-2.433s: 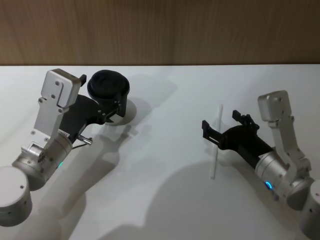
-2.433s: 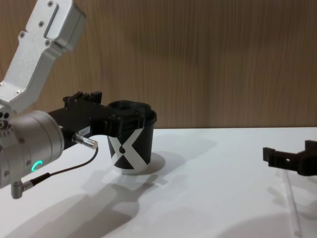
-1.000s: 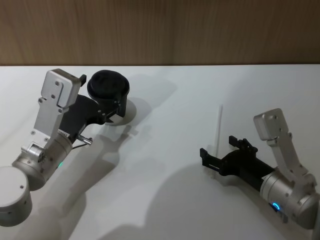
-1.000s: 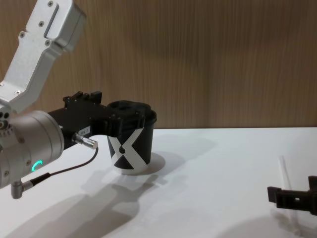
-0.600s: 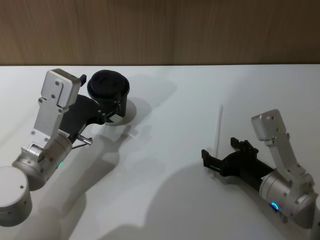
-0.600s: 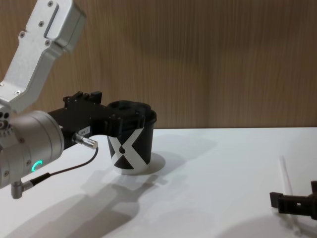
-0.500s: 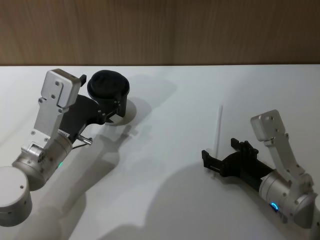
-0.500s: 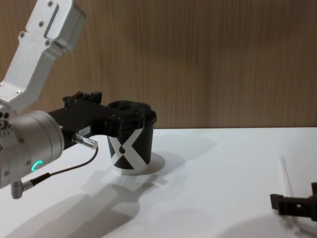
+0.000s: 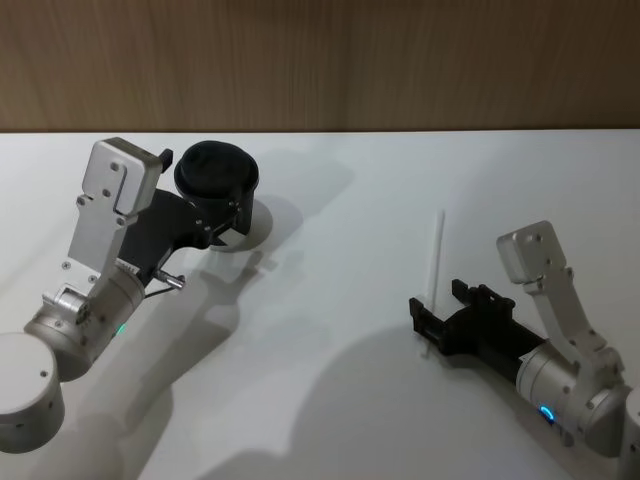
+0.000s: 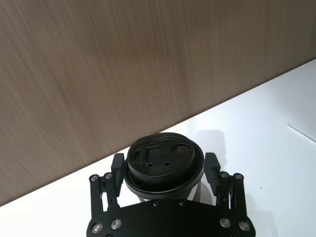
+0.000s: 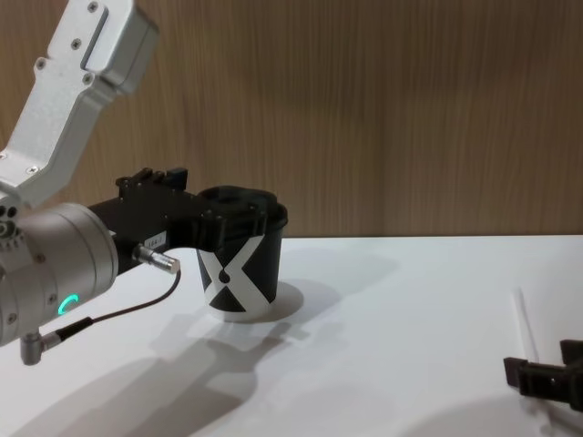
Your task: Pick up the straw with one hand, pass it to the other hand, and insert it into the cup.
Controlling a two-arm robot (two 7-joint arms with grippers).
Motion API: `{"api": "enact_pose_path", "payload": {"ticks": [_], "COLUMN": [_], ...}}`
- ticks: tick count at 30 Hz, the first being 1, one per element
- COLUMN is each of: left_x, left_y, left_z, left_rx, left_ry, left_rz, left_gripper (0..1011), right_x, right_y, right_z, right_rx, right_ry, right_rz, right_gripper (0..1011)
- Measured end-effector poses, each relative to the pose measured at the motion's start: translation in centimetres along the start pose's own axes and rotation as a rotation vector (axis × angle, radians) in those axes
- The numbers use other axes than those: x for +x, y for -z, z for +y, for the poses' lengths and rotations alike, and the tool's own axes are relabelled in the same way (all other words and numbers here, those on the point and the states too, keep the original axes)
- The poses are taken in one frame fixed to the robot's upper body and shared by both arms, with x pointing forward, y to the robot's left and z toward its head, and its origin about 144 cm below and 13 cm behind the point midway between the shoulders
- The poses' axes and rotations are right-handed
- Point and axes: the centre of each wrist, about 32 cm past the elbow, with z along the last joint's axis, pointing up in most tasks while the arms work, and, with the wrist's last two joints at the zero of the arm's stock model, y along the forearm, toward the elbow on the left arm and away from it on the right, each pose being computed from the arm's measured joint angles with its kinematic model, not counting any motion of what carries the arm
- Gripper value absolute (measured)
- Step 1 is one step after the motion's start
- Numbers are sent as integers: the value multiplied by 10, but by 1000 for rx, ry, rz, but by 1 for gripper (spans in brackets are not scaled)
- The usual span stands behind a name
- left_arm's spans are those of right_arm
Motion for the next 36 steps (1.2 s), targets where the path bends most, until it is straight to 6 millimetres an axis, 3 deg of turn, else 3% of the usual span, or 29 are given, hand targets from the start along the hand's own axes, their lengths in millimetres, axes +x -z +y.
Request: {"api": "enact_pose_path", "payload": {"ticks": [10, 36], "left_x": [0, 0], "left_y": [0, 0], "left_z": [0, 0], "left_rx": [0, 0], "left_ry": [0, 0], "left_rz": [0, 0], "left_gripper": [1003, 1003], "right_x": [-2, -5], "right_y": [1, 7], "right_z": [-2, -7], "right_rx": [-5, -15], "right_ry": [-13, -18], "right_rz": [-9, -43], "right_gripper": [431, 243]}}
